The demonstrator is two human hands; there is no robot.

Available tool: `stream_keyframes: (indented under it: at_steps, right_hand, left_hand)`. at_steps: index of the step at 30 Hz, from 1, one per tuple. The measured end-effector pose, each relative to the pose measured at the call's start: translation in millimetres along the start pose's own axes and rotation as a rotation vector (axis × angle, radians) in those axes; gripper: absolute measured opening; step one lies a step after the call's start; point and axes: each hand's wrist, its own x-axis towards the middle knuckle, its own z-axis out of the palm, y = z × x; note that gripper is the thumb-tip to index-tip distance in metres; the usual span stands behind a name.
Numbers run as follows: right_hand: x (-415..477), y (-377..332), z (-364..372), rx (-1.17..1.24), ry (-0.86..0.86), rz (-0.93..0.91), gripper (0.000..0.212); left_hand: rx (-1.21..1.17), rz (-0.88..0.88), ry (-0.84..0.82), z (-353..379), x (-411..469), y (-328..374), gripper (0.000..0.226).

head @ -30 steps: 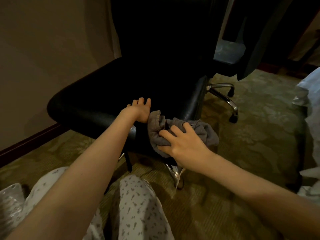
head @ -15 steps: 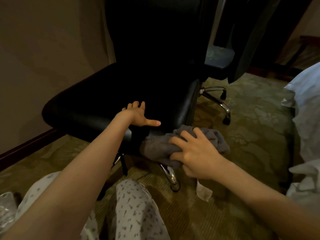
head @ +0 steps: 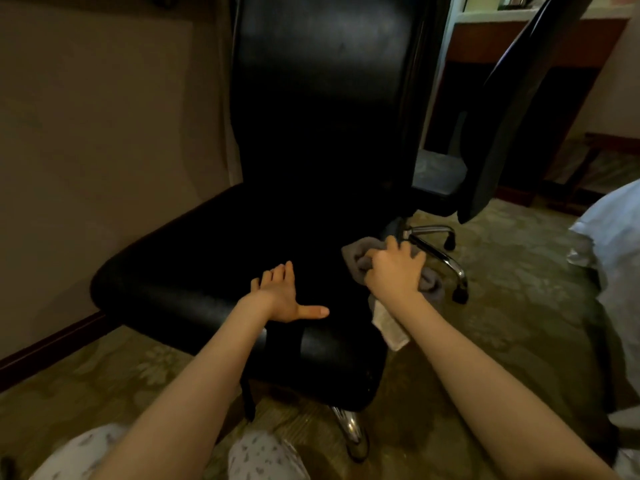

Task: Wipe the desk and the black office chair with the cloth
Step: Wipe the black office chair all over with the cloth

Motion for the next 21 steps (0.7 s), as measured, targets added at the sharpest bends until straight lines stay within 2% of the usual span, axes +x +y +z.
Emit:
stream_keyframes:
  at_steps: [2, 4, 7, 10, 17, 21]
  right_hand:
    - [13.6, 4.4, -2.2, 0.101, -0.01, 0.082, 0.036]
    - [19.5, -14.5, -6.3, 0.184, 0.044, 0.088, 0.037]
    - [22.5, -72.2, -11.3, 0.189, 0.02, -0.058, 0.041]
    - [25.1, -105.9, 4.1, 0.144, -0.056, -0.208, 0.037]
    - [56.8, -33.2, 4.3, 0.187, -0.182, -0.013, 0.04]
    - [66.2, 1.4, 7.9, 0.148, -0.192, 0.11, 0.034]
  left_hand:
    - [-0.046, 0.013, -0.005, -2.5, -0.5, 0.0, 0.115]
    - [-0.053, -0.007, 0.003, -1.3, 2.8, 0.2, 0.121]
    - [-0.049, -0.034, 0.04, 3.7, 7.7, -1.3, 0.123]
    - [-0.007, -0.027, 0.143, 13.5, 9.5, -3.9, 0.116]
    - [0.018, -0.018, 0.057, 5.7, 5.8, -3.2, 0.117]
    - [0.03, 0.004, 0.039, 3.8, 0.8, -5.8, 0.115]
